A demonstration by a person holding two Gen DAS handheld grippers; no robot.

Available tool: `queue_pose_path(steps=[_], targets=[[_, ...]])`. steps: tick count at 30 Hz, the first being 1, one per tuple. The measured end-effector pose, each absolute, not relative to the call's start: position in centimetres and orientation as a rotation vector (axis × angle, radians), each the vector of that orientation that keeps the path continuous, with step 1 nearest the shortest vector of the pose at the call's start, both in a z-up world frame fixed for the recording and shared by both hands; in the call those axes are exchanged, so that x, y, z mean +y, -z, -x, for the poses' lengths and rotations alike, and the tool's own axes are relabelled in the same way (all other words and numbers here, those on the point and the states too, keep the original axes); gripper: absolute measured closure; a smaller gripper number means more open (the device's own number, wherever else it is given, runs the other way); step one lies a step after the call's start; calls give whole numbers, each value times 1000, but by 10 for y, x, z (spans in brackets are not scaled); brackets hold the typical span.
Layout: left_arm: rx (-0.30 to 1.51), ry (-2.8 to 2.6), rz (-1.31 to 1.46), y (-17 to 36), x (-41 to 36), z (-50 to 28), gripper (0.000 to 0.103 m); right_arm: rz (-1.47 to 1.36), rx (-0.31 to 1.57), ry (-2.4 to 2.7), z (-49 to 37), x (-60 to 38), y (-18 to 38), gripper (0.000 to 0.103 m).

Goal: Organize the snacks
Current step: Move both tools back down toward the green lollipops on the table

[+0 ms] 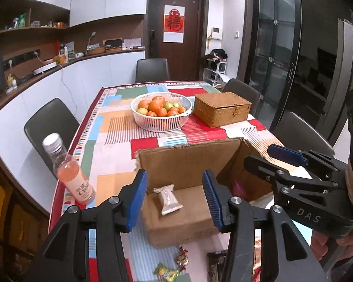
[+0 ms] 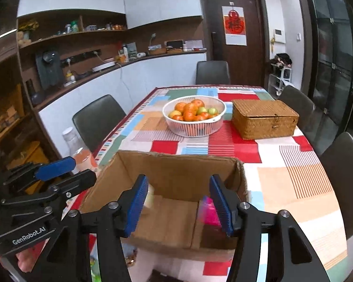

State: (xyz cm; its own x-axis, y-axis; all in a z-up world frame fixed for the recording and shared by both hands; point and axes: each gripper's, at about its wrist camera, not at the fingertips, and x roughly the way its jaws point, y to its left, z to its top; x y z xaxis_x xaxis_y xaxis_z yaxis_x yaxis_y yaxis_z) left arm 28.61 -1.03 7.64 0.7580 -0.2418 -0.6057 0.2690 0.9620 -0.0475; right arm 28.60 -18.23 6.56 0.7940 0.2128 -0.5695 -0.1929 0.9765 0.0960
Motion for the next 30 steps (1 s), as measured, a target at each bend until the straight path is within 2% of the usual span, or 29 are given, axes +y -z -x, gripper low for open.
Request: queue_pose_path(steps=[12, 30], targets=[[649, 217, -71, -65, 34, -228, 54, 8, 647, -347, -240, -133, -48, 48], [802, 239, -118, 5, 72, -191, 54, 105, 854, -486, -201, -73, 20, 48]])
